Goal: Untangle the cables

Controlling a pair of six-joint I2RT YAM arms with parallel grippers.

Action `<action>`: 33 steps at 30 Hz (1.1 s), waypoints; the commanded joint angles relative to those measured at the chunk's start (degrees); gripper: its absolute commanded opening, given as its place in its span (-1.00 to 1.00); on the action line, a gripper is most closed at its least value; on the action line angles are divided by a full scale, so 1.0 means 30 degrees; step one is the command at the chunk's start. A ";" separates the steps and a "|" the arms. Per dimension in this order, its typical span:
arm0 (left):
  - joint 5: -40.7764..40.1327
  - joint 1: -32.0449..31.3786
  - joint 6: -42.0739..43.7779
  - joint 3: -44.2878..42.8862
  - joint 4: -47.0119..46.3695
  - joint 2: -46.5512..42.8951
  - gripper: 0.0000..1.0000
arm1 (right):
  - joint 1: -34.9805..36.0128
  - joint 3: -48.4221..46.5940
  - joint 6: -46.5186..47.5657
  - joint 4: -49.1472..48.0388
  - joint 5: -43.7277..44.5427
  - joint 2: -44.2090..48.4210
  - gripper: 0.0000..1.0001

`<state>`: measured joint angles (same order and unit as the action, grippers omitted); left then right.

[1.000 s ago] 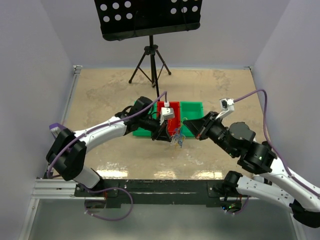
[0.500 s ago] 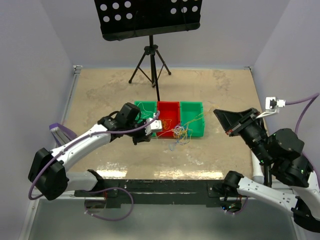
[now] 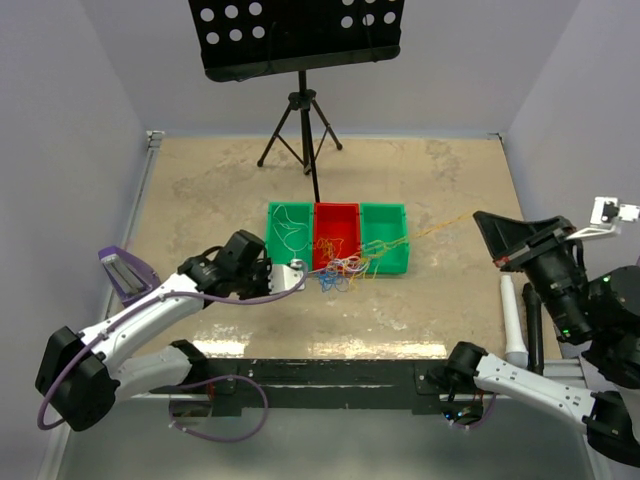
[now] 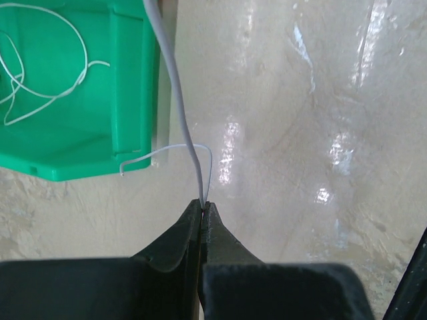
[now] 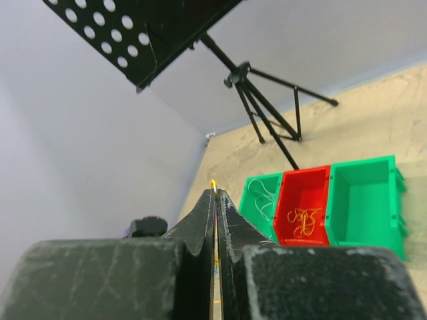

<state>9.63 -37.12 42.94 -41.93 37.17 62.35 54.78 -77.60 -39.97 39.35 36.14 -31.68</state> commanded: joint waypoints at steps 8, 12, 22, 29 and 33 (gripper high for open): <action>-0.5255 0.0217 0.3526 0.3337 0.1410 -0.1504 -1.00 | 0.0078 -0.4863 0.1954 0.0358 0.3801 0.0307 -1.00; -0.6780 0.0216 0.4494 0.4483 0.1323 -0.1856 -1.00 | 0.0078 -0.5537 0.2218 0.0681 0.4155 0.0160 -1.00; -0.5705 0.0187 0.4352 0.3319 0.1905 -0.2472 -1.00 | 0.0078 -0.4283 0.2219 -0.0430 0.3160 -0.0191 -1.00; -0.1868 0.0187 0.2653 -0.0607 0.3399 -0.2501 -1.00 | 0.0078 -0.0593 0.1633 -0.3036 0.1871 -0.1449 -1.00; 0.0011 0.0187 0.1919 -0.2600 0.4600 -0.2355 -1.00 | 0.0078 0.0553 0.1866 -0.5056 0.0934 -0.2941 -1.00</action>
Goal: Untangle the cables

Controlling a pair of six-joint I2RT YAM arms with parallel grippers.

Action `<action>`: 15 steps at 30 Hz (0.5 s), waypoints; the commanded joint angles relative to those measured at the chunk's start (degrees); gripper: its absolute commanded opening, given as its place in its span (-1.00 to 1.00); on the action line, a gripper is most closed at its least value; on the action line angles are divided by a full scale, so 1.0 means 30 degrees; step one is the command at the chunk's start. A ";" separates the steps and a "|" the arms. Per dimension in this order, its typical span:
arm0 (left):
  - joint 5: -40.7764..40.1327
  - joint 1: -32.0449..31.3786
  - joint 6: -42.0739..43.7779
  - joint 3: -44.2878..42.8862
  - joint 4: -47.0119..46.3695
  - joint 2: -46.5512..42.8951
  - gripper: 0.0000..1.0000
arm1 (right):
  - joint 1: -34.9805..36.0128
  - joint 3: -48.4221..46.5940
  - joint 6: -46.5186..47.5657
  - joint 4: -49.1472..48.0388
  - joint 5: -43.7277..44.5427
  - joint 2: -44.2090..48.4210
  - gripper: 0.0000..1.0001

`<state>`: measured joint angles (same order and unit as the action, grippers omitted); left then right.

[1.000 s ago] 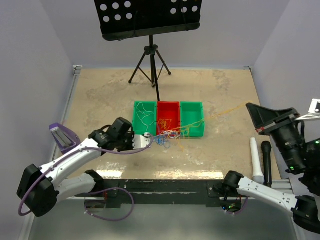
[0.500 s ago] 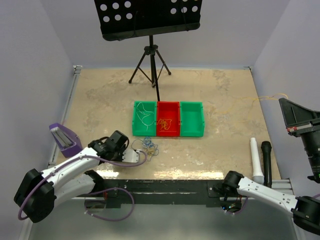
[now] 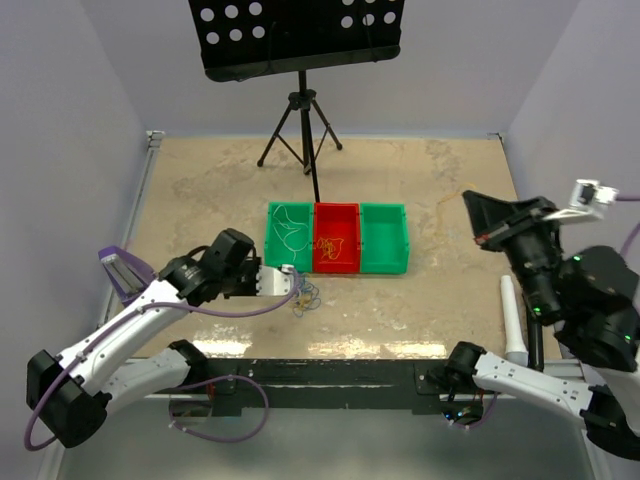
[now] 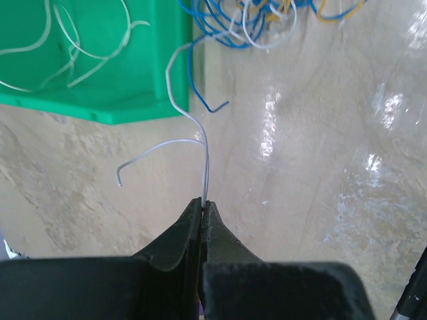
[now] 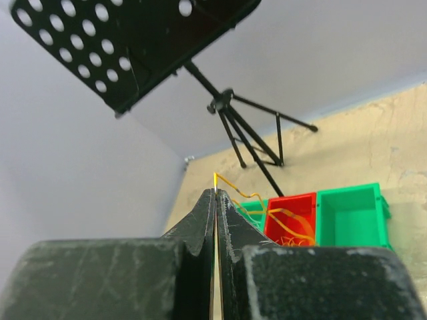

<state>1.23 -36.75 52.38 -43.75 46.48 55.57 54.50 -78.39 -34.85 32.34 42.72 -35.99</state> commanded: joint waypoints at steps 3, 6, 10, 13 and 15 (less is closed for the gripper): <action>0.3512 0.0093 -0.1639 -0.2818 0.2054 -0.0154 -1.00 | 0.0173 0.1168 0.0658 -0.4241 -0.1963 -0.2561 -1.00; 0.3952 0.0093 -0.1961 -0.3258 0.2348 -0.0447 -1.00 | 0.0173 0.1403 0.0893 -0.5326 -0.2402 -0.3616 -1.00; 0.4187 0.0093 -0.2196 -0.3377 0.2554 -0.0915 -1.00 | 0.0173 0.1783 0.1128 -0.6470 -0.3075 -0.4789 -1.00; 0.4305 0.0092 -0.2313 -0.3523 0.2671 -0.1150 -1.00 | 0.0173 0.2135 0.1420 -0.7319 -0.3312 -0.5580 -1.00; 0.4421 0.0092 -0.2430 -0.3698 0.2729 -0.1268 -1.00 | 0.0173 0.2311 0.1538 -0.7672 -0.3429 -0.6195 -1.00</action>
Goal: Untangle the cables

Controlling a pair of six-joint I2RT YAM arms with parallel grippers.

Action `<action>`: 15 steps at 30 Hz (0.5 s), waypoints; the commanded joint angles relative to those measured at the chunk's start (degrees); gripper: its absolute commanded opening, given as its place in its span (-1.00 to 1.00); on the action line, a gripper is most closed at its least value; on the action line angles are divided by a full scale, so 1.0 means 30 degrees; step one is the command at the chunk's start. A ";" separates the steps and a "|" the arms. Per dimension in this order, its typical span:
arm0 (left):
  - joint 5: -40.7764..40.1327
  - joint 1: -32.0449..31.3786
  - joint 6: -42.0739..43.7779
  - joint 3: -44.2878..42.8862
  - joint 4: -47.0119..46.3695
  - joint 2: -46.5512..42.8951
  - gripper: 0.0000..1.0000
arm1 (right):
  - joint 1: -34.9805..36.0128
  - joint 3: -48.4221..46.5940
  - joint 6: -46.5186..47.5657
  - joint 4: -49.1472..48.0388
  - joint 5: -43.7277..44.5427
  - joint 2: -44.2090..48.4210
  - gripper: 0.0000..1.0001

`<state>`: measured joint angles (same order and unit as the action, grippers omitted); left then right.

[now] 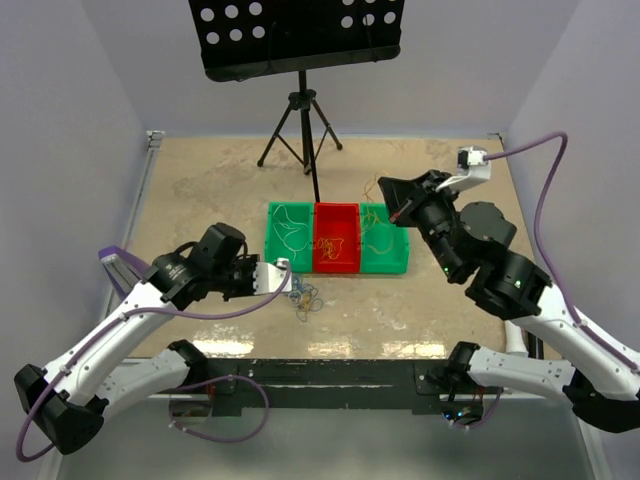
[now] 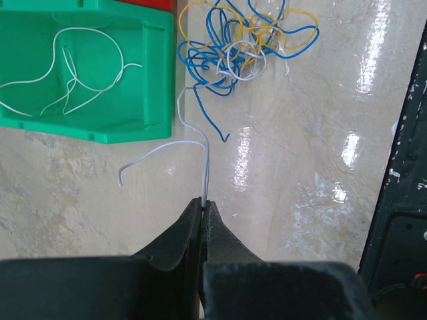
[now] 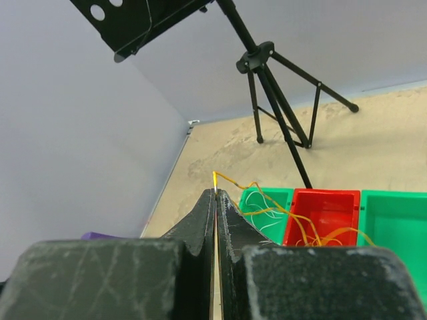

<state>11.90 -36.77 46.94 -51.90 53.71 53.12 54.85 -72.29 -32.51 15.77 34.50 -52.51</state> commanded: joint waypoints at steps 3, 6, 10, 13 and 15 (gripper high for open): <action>0.1217 0.0100 -0.0763 -0.1273 0.0435 -0.0539 -1.00 | 0.0057 0.0454 0.0935 -0.2735 -0.0895 -0.1449 -1.00; 0.1510 0.0071 -0.0938 -0.1683 0.0611 -0.0540 -1.00 | 0.0057 0.0513 0.1140 -0.3087 -0.0866 -0.2094 -1.00; 0.1833 0.0071 -0.1173 -0.2182 0.0815 -0.0569 -1.00 | 0.0057 0.0659 0.1433 -0.3498 -0.0632 -0.2709 -1.00; 0.1980 0.0100 -0.1261 -0.2358 0.0816 -0.0599 -1.00 | 0.0027 0.0718 0.1638 -0.3674 -0.0456 -0.3207 -1.00; 0.2039 0.0100 -0.1349 -0.2388 0.0875 -0.0686 -1.00 | 0.0027 0.0777 0.1754 -0.3849 -0.0281 -0.3559 -1.00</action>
<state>15.79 -36.75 44.42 -56.73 55.83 51.99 54.85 -70.11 -29.34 8.27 32.86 -62.11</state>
